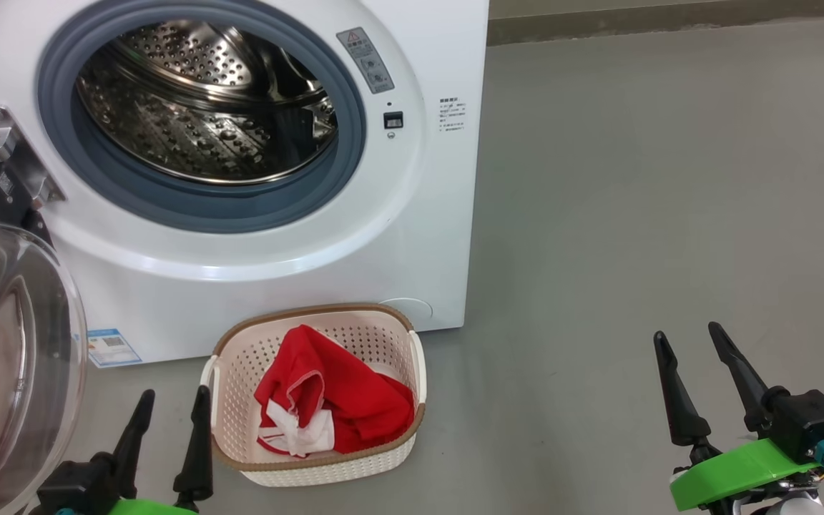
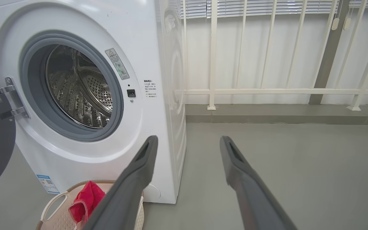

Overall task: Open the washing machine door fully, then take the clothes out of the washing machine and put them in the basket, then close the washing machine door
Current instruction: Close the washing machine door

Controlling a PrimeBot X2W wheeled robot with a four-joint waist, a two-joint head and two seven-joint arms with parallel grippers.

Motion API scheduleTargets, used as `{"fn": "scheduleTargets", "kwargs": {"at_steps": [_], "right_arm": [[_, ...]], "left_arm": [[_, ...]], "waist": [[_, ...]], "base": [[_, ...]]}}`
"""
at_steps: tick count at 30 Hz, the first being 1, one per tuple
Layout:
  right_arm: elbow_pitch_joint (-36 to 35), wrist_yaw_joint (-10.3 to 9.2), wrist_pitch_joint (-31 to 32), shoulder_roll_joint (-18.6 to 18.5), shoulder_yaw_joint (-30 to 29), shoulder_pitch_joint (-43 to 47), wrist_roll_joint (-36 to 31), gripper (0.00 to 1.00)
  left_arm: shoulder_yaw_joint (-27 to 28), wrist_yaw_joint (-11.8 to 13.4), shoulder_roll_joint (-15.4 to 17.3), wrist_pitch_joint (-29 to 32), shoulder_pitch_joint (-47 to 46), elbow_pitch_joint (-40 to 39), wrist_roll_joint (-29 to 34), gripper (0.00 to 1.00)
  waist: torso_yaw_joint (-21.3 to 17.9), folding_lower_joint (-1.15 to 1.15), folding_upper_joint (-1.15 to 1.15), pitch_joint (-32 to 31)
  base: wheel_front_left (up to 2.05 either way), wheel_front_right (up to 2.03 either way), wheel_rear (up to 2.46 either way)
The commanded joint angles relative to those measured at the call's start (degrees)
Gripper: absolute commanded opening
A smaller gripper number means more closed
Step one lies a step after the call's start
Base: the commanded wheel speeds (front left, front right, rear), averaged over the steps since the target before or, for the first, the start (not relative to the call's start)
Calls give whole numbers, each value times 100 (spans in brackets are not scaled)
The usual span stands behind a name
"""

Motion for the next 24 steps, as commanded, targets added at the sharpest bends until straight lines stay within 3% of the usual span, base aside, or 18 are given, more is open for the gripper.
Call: {"fn": "scheduleTargets", "kwargs": {"at_steps": [1,10,24], "right_arm": [[-120,35,-37,-76,145,-195,3,100],[-130,35,-37,-93,220,-198,12,100],[-215,35,-37,-167,397,-261,58,100]], "left_arm": [[201,-32,66,-68,-132,-142,-5,100],[175,-23,-7,-68,-168,-266,32,100],[104,238,-73,-68,-99,-623,63,100]], "waist": [[40,0,0,6],[393,0,0,40],[1343,0,0,75]], "base": [[0,0,0],[0,0,0],[0,0,0]]}}
